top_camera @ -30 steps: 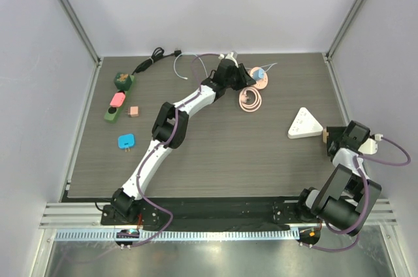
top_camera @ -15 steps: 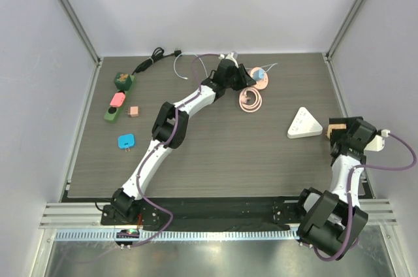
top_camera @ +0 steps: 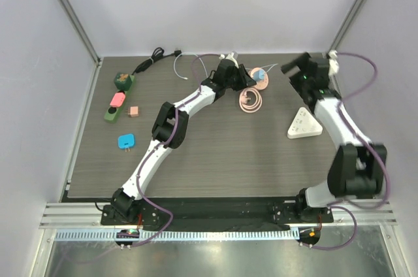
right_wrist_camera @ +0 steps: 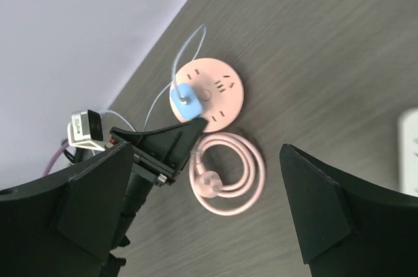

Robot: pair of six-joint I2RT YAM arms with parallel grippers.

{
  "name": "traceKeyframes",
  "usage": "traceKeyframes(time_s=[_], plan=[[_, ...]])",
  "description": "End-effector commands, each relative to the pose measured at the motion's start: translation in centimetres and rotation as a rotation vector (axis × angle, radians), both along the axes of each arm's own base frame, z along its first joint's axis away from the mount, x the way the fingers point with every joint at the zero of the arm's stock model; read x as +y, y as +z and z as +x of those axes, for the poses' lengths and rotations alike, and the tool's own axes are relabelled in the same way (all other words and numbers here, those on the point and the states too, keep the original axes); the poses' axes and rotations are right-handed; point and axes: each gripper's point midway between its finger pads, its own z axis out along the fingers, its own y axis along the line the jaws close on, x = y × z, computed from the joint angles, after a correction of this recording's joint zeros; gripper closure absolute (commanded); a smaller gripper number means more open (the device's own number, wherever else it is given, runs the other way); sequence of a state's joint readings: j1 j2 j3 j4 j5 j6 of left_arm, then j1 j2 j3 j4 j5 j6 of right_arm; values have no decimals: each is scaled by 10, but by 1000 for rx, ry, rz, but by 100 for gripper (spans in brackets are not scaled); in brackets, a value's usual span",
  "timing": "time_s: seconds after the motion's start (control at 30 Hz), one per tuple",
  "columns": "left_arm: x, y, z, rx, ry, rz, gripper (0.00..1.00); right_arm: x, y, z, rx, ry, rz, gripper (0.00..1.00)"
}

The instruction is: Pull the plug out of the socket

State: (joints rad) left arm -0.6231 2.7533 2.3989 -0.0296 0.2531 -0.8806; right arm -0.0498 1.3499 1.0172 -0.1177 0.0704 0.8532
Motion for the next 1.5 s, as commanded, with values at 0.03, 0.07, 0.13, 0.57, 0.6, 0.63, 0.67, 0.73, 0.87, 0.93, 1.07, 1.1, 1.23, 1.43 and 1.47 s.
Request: traceKeyframes(time_s=[0.03,0.07,0.13,0.57,0.6,0.63,0.67,0.73,0.87,0.93,1.07,1.1,1.23,1.43,1.47], plan=[[-1,25,-6,-40,-47,1,100,40,25,88,-66,138,-110,1],[-1,25,-6,-41,-50,4,100,55,26,98,-64,199,-102,2],[-1,24,-6,-36,-52,5,100,69,13,118,-41,280,-132,4],[1,19,-13,-23,-88,19,100,114,-70,128,-4,552,-198,19],[1,18,-13,-21,-89,20,100,113,-77,130,-1,566,-229,21],[1,19,-13,-22,-89,19,100,115,-79,131,-1,578,-246,22],[1,18,-13,-20,-92,19,100,118,-83,132,-1,591,-260,23],[1,17,-14,-18,-92,19,100,119,-91,134,13,606,-281,27],[1,16,-13,-16,-90,18,100,122,-96,135,15,616,-295,31],[0,17,-12,-18,-86,16,100,121,-96,136,13,608,-312,35],[1,15,-10,-14,-76,15,100,111,-101,141,17,557,-348,48],[1,14,-10,-11,-74,14,100,111,-101,142,10,553,-351,55],[3,9,-8,15,-56,4,100,107,-103,148,2,537,-369,85],[26,-18,1,117,68,117,100,94,-82,142,-60,457,-414,99],[31,-22,3,128,99,138,100,92,-66,137,-113,431,-413,99]])
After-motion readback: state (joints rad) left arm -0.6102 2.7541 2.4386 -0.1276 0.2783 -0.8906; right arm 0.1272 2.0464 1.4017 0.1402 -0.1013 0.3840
